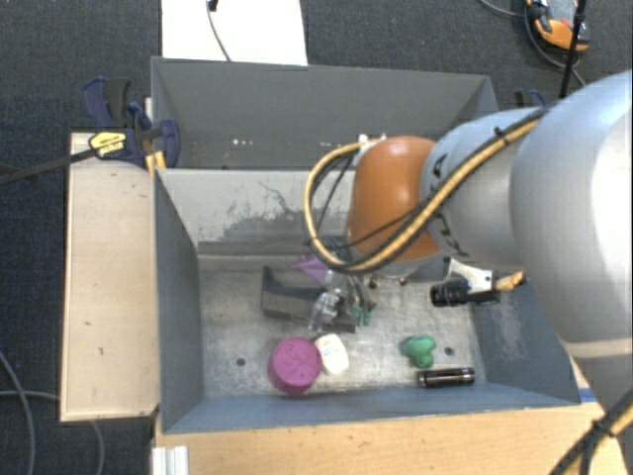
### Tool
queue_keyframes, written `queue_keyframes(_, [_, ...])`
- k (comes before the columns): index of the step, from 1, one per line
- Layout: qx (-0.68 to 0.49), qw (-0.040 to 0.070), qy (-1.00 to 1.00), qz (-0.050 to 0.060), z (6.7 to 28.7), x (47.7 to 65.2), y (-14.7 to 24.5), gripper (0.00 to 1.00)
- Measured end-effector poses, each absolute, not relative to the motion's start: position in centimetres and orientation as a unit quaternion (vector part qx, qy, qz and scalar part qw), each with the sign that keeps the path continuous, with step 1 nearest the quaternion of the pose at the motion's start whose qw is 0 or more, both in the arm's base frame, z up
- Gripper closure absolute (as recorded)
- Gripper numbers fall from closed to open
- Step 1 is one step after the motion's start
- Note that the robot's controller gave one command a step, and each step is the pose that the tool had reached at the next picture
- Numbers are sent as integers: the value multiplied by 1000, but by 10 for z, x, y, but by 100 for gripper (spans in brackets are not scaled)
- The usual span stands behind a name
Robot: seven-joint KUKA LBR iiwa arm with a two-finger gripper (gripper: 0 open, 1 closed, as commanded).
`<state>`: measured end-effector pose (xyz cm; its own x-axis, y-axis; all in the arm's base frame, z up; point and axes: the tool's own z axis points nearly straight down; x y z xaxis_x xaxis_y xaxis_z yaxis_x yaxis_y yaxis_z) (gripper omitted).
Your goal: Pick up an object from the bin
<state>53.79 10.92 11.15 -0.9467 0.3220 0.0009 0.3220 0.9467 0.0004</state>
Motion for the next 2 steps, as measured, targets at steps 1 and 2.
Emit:
queue_keyframes(1, [-162, 3, -987, 1, 160, 545, 106, 100])
queue_keyframes(2, [-199, 3, -980, 1, 211, 546, 103, 100])
